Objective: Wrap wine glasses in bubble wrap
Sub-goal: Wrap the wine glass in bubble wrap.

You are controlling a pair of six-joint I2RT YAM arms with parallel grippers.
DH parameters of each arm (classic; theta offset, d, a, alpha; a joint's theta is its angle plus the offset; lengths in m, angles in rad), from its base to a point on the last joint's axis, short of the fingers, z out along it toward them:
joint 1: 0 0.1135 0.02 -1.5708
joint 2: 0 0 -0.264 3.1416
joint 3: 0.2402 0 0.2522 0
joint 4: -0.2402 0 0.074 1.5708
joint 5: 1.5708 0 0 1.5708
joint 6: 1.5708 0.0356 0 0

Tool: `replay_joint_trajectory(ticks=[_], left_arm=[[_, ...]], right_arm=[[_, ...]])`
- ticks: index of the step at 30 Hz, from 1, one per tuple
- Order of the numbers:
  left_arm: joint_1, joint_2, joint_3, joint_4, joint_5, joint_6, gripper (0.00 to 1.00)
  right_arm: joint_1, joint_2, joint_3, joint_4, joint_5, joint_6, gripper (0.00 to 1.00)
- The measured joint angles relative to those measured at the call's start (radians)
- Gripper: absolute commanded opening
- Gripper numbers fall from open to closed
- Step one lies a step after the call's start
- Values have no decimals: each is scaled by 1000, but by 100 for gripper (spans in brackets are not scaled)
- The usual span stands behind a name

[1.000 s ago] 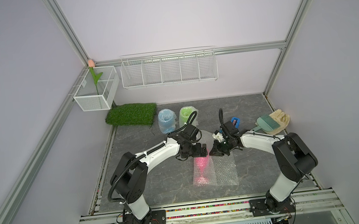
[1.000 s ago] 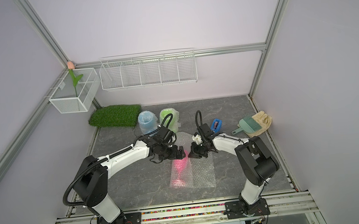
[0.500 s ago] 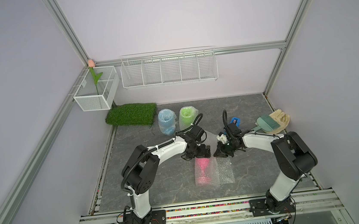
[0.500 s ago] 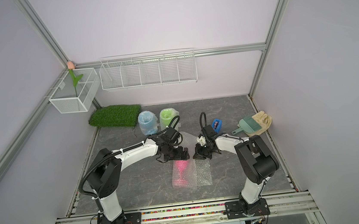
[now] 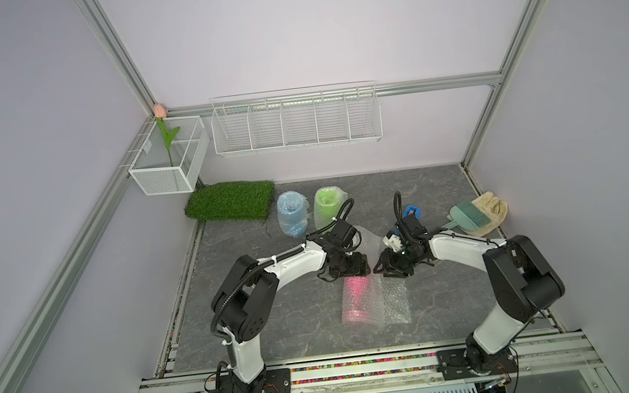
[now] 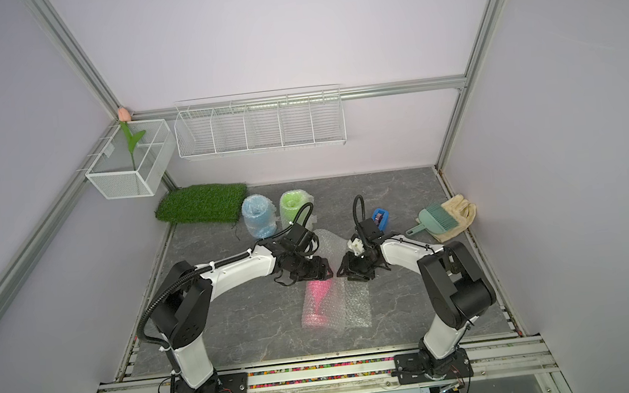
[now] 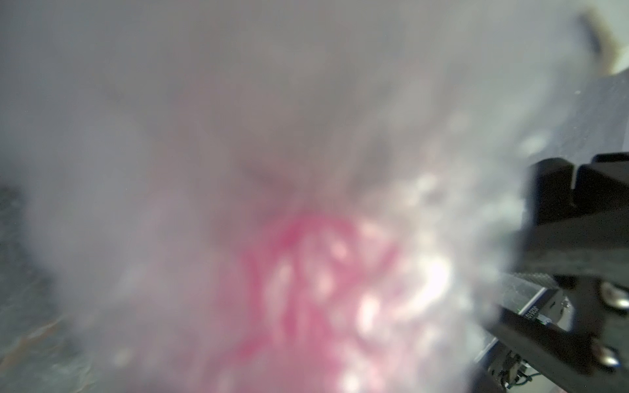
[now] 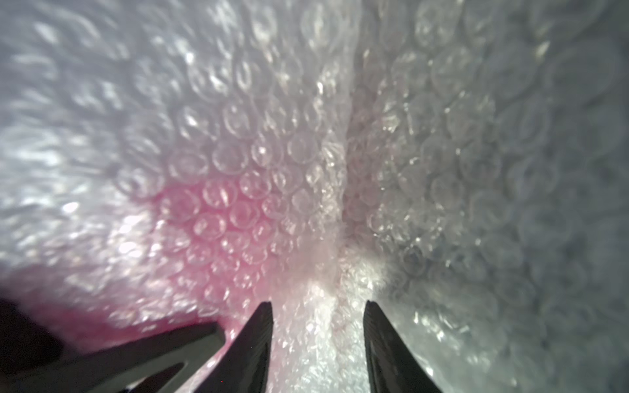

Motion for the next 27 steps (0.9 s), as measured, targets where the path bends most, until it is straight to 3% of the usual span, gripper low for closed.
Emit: replay_joint_trajectory(ticks=[7,12,18,27], left_arm=[[115,-108,-210,214,136,-43,63],[190,-151,-343,395,234,-103,60],[240,-152,-430,562,326,-166,57],[270,-153,-460,660,376,-196,54]], right_arm=[[37,-108,0,-72,21,5,51],[139,-105,5,-115,8,16,41],[255,-19,37,-111,-3,60,21],[355,134,64,-15,-24,131,15]])
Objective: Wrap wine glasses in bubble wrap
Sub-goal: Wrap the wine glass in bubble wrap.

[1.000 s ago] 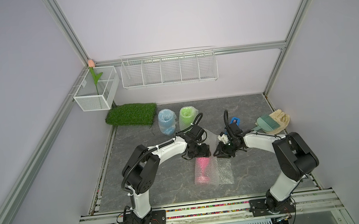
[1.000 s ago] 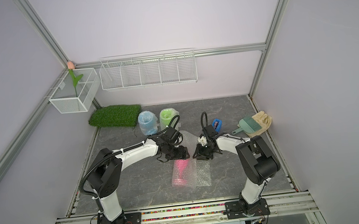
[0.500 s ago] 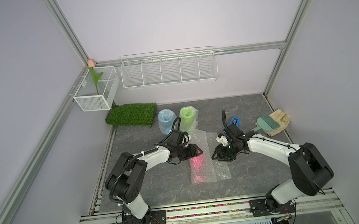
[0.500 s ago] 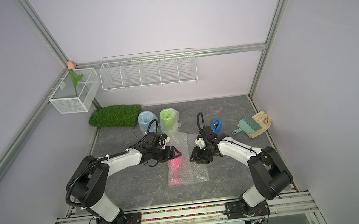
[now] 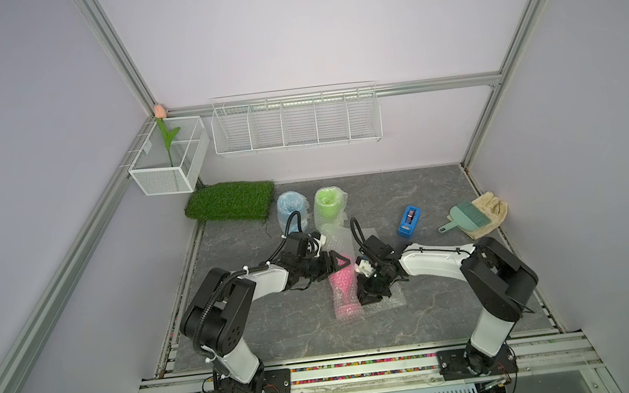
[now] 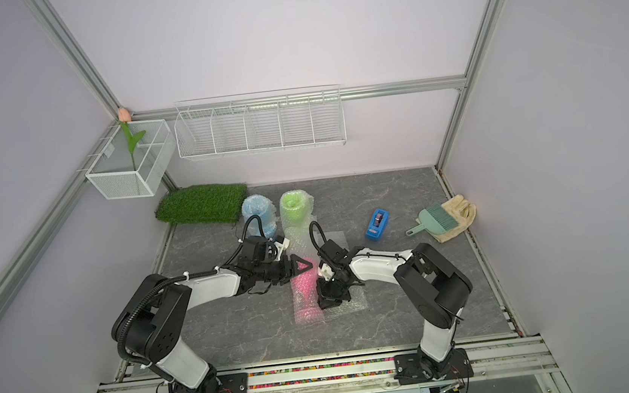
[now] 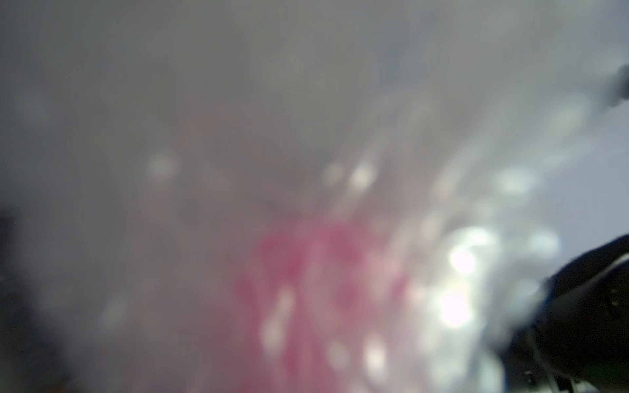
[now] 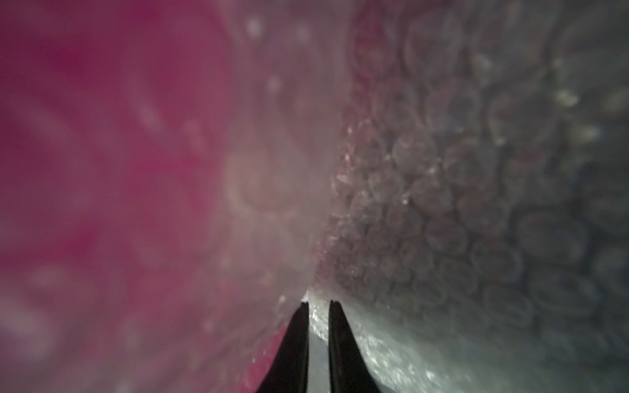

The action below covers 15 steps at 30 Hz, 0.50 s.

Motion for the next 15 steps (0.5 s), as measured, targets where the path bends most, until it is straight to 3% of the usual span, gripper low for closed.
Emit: replay_joint_trajectory(ticks=[5,15], left_arm=[[3,0,0,-30,-20,11,50],[-42,-1,147,-353,-201,126,48]], right_arm=[[5,5,0,17,4,13,14],[-20,-40,13,-96,107,-34,14]])
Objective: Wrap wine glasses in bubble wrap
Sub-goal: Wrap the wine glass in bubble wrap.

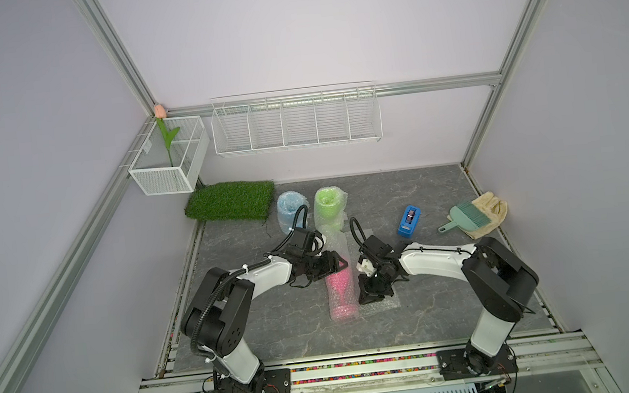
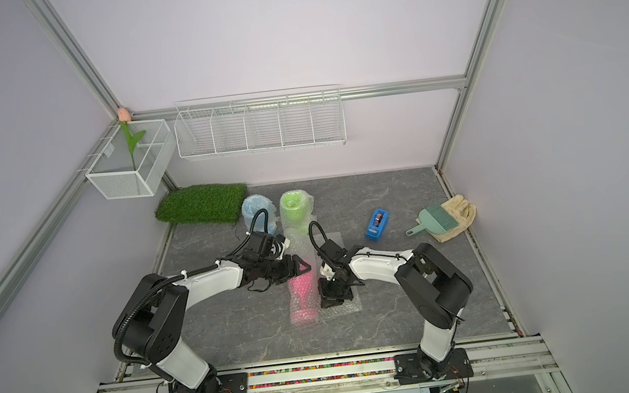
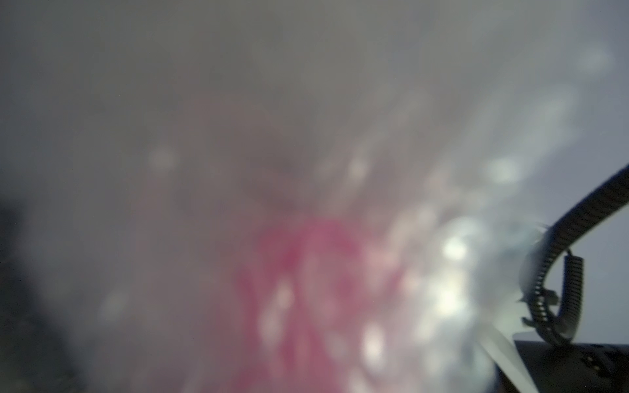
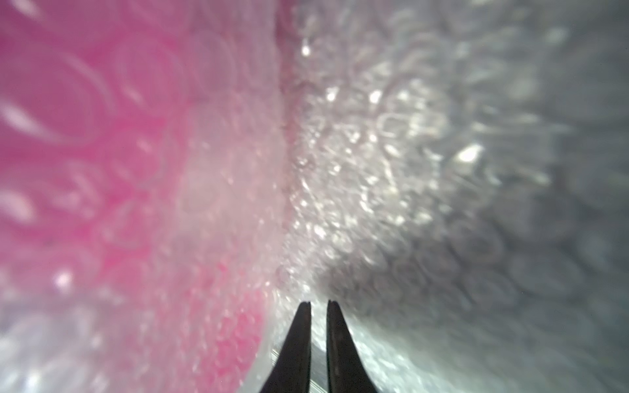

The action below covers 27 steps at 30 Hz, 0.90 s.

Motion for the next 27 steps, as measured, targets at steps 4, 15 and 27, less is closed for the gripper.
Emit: replay_joint_trajectory(ticks=[4,15,27], left_arm=[[-14,0,25,-60,-37,19,48],[-63,27,94,-141,-88,40,46],[-65,28,104,-159,-100,39,42]], right_arm=[[-40,-48,0,-34,29,-19,14],[-126,-11,32,116,-69,-6,14],[-196,258,160,333,-201,73,12]])
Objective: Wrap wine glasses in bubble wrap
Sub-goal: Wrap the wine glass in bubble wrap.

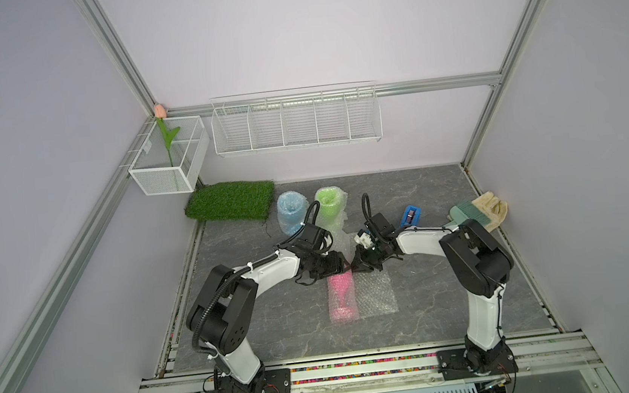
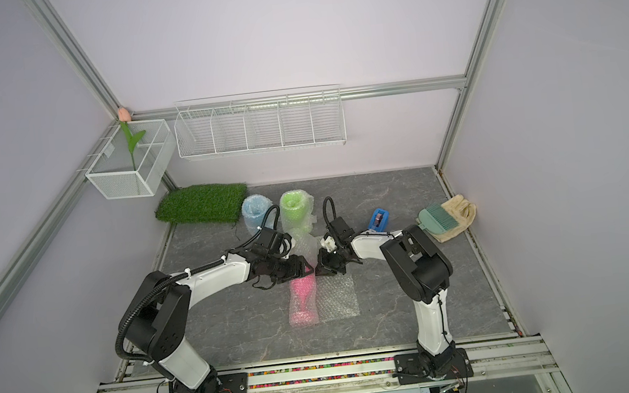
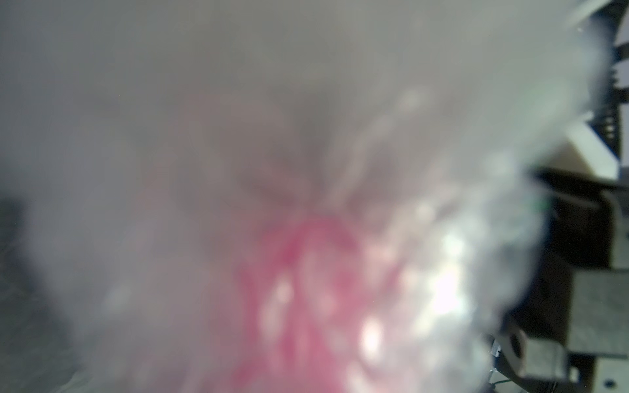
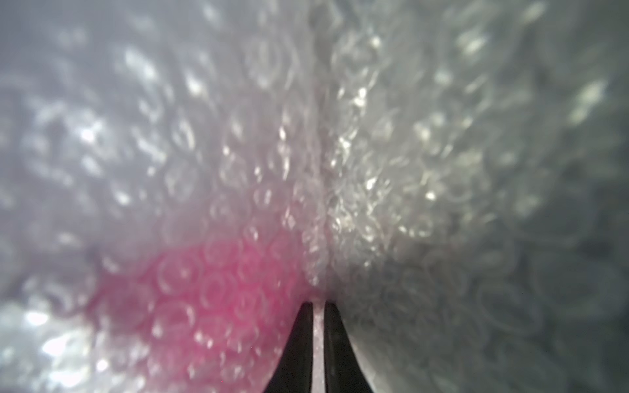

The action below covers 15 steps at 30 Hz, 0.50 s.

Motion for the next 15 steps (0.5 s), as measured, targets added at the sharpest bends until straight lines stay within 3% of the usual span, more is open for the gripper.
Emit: replay_joint_trajectory(ticks=[7,15], left_arm=[[4,10,43,-25,-47,-3,42],[-23,23,58,-82,-42,1,39]], right_arm=[[-44,83,42,137,-90,61,12],[-74,137,98,292,-77,90,11]])
